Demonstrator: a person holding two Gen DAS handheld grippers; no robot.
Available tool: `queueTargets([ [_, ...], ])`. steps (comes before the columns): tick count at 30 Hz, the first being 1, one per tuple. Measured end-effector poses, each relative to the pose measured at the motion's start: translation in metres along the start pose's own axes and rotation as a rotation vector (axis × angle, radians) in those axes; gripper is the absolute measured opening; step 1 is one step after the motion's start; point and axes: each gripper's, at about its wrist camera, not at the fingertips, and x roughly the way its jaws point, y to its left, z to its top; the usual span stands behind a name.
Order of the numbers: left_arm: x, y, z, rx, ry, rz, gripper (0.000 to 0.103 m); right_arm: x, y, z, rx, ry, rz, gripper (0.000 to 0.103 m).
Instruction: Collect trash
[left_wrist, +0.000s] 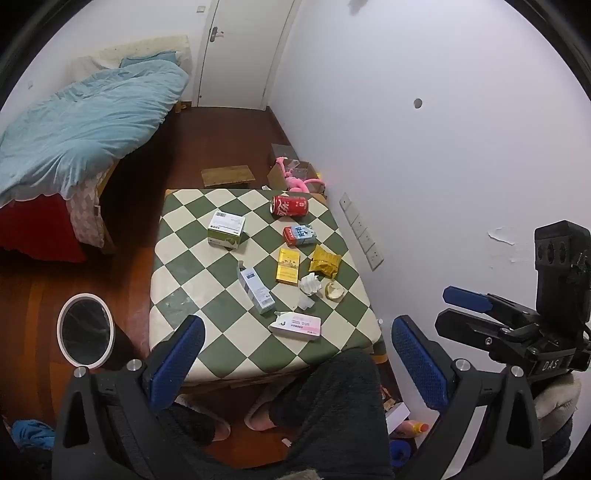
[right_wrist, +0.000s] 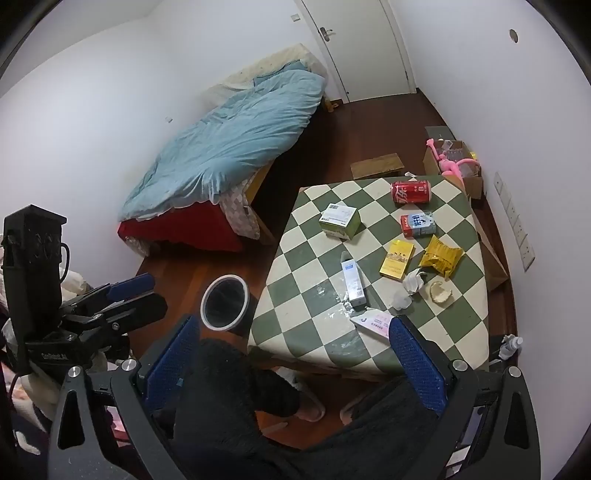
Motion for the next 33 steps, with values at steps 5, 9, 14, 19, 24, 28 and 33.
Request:
queueTargets([
  [5, 0.0, 0.001, 0.0, -0.01, -0.01, -0.023, 0.103, 0.008, 0.003, -0.004, 0.005, 0.006, -0.004, 0.103],
  [9, 0.0, 0.001, 0.0, -0.012, -0.012, -0.019, 0.103, 0.01, 0.005, -0.006, 0.002, 0.004, -0.001, 0.103],
  [14, 0.0, 0.0, 0.0, -0.017, -0.012, -0.017, 0.103, 0.011, 0.003, -0.002, 0.001, 0.01, 0.001, 0.103],
  [19, 0.0, -0.001, 0.0, -0.021, -0.012, -0.014, 0.103, 0.01, 0.005, 0.0, 0.003, 0.01, 0.005, 0.103],
  [24, 0.0, 0.001, 0.0, -0.021, -0.013, -0.021, 0.103, 0.01, 0.004, 0.0, 0.005, 0.012, 0.008, 0.103],
  [28, 0.0, 0.001, 0.0, -0.023, -0.014, -0.022, 0.103, 0.01, 0.004, 0.001, 0.006, 0.011, 0.008, 0.103],
  [33, 0.003, -0.001, 0.0, -0.022, -0.015, -0.02, 0.103, 0.01, 0.004, 0.001, 0.007, 0.011, 0.008, 0.103],
])
